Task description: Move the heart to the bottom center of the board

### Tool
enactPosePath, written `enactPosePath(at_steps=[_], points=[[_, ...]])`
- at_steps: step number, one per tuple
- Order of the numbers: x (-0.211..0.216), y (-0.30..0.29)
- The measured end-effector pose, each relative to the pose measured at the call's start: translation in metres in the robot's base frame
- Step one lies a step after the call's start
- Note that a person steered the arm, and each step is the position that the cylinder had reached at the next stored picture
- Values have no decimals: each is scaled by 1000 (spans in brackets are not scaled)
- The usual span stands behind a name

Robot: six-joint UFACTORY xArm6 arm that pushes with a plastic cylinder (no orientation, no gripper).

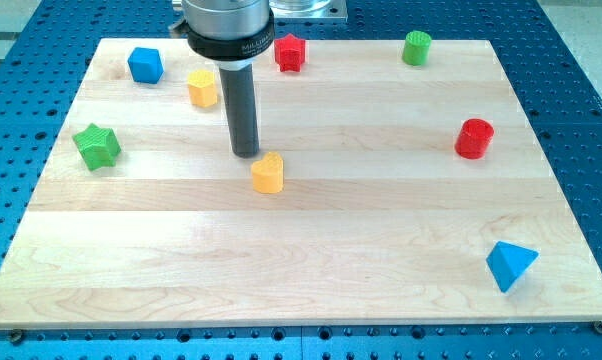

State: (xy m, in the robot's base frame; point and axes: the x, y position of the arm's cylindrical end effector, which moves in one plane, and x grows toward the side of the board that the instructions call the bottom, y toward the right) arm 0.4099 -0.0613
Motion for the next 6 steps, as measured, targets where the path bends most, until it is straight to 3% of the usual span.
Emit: enactPosePath(at_steps=[3, 4, 5, 6], points=[[105, 21], [81, 21], [83, 56], [123, 62]])
